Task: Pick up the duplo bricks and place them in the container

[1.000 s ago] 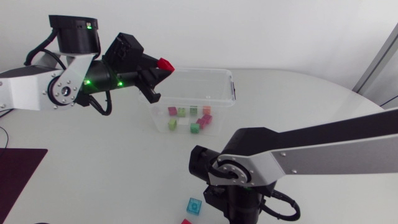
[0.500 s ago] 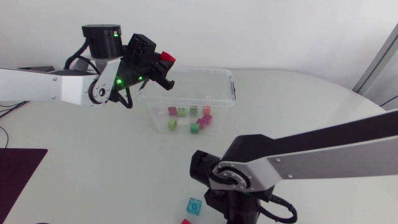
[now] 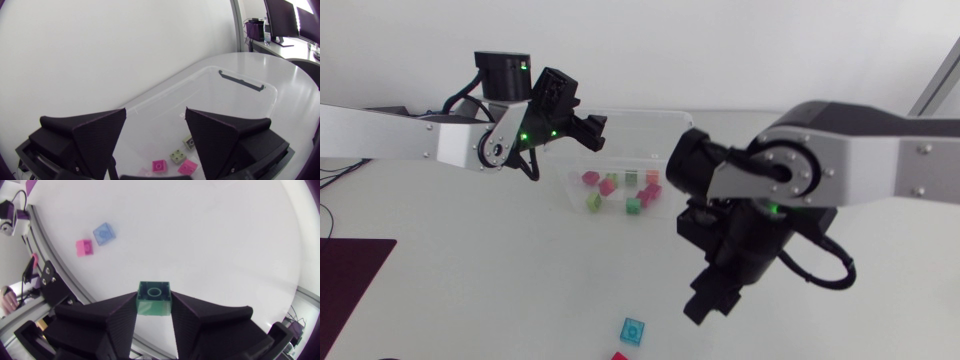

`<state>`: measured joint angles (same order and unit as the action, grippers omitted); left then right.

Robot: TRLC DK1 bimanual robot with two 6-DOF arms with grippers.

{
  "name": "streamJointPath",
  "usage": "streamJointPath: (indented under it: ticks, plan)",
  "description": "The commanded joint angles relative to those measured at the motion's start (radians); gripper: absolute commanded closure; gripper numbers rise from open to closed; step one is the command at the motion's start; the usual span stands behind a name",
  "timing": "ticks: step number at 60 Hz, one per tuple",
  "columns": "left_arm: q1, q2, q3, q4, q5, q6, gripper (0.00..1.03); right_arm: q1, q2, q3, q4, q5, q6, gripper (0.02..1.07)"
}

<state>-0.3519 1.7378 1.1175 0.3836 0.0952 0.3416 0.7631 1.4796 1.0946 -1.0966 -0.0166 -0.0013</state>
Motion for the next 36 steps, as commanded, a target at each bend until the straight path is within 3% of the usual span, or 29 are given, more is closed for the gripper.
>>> streamJointPath:
  ticks: [1, 13, 36]
  plan:
    - [-0.004, -0.080, 0.015, -0.055, 0.001, -0.042, 0.09, -0.045, -0.018, 0.091, -0.005, 0.020, -0.017, 0.75]
    - [-0.019, -0.218, -0.051, -0.272, 0.094, -0.053, 0.09, -0.105, 0.004, 0.254, 0.083, 0.030, -0.026, 0.75]
    - [-0.048, -0.422, -0.297, -0.623, 0.225, 0.094, 0.09, -0.223, 0.145, 0.389, 0.408, 0.020, -0.080, 0.75]
